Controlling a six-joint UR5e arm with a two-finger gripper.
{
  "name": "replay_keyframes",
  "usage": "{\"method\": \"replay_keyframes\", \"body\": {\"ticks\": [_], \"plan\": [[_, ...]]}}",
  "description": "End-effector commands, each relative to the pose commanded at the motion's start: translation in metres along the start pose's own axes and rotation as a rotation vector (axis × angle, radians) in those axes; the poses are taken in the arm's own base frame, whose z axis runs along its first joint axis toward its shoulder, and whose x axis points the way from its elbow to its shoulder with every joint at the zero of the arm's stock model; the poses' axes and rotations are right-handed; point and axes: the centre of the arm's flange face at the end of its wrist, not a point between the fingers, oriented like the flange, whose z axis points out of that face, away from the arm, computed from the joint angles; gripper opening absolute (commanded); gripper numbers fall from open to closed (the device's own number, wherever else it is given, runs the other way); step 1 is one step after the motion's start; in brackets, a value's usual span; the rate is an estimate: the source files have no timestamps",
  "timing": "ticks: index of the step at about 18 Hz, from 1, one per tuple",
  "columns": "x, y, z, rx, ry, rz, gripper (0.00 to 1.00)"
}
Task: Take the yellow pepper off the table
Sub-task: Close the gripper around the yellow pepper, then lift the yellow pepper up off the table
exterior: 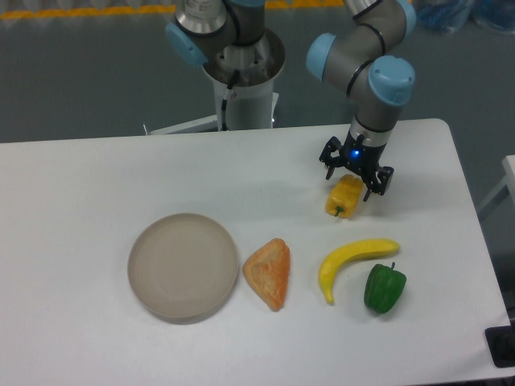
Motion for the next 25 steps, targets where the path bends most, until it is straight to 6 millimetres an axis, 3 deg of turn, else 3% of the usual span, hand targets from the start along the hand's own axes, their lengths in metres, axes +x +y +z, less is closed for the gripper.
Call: {"method": "replay_keyframes", "body": {"ticks": [1,2,5,11,14,20,21,25], "plan": [[-0.001,0.000,-0.001,0.001,-0.004,0.005,0.72],[-0.001,0.000,-0.001,0.001,-0.005,0.008,0.64],[-0.002,0.000,-0.002,0.001,-0.006,0.009,0.50],[-0.008,-0.003,-0.010,0.007,-0.025,0.014,0.48],[-0.028,-0.014,-0.043,0.023,-0.091,0.027,0.45],[-0.056,-0.046,-0.101,0.038,-0.213,0.071,0.44],[-0.059,-0.048,-0.105,0.033,-0.223,0.076,0.44],[-0.072,-0.097,-0.111,-0.081,-0.263,0.151,0.44]]}}
